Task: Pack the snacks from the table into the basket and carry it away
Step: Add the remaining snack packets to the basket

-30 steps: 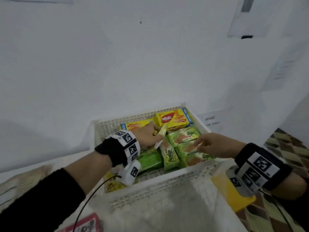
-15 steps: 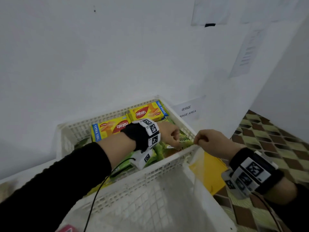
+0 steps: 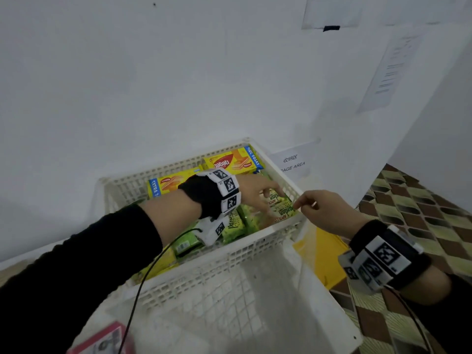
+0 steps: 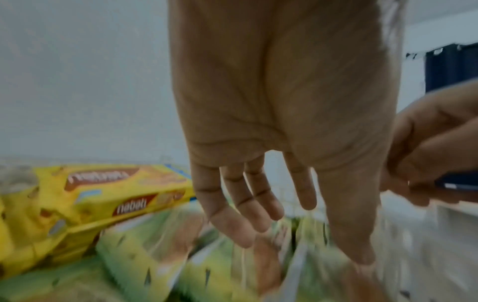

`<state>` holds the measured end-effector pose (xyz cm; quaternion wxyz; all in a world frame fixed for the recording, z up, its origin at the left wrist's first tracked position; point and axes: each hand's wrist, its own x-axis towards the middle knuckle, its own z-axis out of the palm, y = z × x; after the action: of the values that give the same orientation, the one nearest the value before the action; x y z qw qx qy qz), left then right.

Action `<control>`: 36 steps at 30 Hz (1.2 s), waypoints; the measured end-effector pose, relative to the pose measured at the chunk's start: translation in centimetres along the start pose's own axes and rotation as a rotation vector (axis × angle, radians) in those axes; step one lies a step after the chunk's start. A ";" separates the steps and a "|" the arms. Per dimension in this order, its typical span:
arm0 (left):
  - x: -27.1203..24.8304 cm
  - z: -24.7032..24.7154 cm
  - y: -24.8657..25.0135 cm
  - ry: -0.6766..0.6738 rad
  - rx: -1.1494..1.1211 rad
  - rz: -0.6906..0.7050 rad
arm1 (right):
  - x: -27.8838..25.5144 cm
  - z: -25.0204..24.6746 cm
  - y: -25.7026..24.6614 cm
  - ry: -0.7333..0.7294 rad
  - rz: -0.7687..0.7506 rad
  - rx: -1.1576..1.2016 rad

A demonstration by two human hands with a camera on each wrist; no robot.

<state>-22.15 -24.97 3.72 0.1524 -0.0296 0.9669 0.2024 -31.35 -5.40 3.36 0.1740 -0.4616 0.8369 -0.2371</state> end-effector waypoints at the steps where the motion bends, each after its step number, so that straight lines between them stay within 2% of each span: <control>1: -1.3 -1.1 0.3 0.038 -0.025 -0.001 | 0.1 0.1 -0.7 0.010 -0.030 0.007; 6: -10.6 -5.7 0.7 0.248 -0.166 -0.074 | 0.7 1.9 -6.8 -0.015 -0.204 0.077; 10: -21.3 -4.9 -1.7 0.429 -0.249 -0.233 | 1.1 5.3 -14.4 -0.143 -0.399 0.101; 15: -34.4 1.6 -6.3 0.523 -0.331 -0.508 | -0.5 11.1 -24.2 -0.307 -0.583 0.151; 19: -45.3 8.7 -9.1 0.561 -0.380 -0.702 | -2.9 17.6 -31.6 -0.436 -0.662 0.210; 22: -53.5 13.2 -10.2 0.602 -0.429 -0.823 | -4.9 22.7 -36.8 -0.561 -0.675 0.255; 26: -63.2 18.4 -11.1 0.649 -0.462 -0.996 | -6.6 29.9 -41.8 -0.640 -0.681 0.208; 31: -72.9 23.5 -12.3 0.758 -0.443 -1.160 | -7.9 37.9 -47.2 -0.677 -0.681 0.121; 36: -78.2 26.9 -14.7 0.802 -0.462 -1.189 | -8.5 43.4 -52.6 -0.726 -0.732 -0.044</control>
<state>61.61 -28.00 -1.32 -0.1380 -0.6491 0.7024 0.2575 31.44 -32.66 -2.61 0.3493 -0.7803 0.5110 -0.0892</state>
